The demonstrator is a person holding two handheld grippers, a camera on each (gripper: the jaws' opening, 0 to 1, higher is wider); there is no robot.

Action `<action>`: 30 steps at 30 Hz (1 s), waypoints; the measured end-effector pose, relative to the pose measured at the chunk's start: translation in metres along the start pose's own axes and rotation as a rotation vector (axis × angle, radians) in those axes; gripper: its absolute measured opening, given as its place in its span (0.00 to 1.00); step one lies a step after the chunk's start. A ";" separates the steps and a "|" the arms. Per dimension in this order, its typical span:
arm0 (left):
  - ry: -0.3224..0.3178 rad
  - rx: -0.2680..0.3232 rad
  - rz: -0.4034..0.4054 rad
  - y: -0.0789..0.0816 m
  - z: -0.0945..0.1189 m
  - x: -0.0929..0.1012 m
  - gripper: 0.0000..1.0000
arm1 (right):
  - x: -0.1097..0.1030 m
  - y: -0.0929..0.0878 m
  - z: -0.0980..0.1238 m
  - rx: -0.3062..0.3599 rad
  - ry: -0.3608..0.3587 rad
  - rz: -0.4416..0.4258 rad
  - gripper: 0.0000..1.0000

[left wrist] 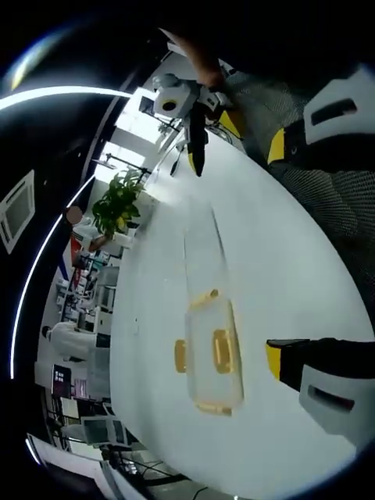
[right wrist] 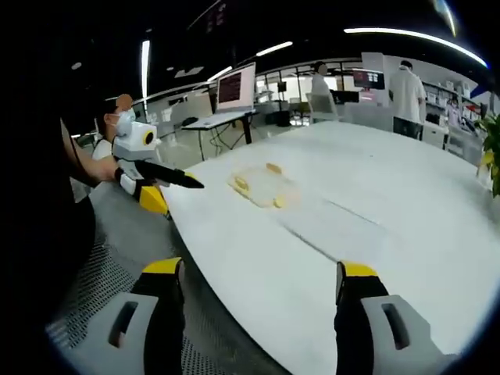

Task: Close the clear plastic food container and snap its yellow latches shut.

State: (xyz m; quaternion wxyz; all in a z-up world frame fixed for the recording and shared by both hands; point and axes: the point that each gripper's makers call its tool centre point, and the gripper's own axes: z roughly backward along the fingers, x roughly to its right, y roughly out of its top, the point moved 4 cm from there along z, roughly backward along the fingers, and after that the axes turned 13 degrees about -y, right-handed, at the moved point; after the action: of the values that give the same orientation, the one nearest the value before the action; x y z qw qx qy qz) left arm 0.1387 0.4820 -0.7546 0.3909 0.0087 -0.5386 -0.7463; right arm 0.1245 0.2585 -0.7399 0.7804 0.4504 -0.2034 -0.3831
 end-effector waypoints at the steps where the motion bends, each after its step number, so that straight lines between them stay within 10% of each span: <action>1: -0.002 0.001 0.002 0.000 0.000 0.000 0.86 | 0.000 0.000 0.000 -0.002 0.001 0.001 0.76; 30: 0.011 -0.027 0.018 -0.005 0.003 -0.004 0.82 | 0.001 0.005 0.001 0.014 0.001 0.001 0.76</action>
State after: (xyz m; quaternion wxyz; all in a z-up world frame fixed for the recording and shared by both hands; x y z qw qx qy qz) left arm 0.1378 0.4874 -0.7590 0.4007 0.0028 -0.5262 -0.7500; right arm 0.1264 0.2591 -0.7351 0.7775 0.4558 -0.2061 -0.3812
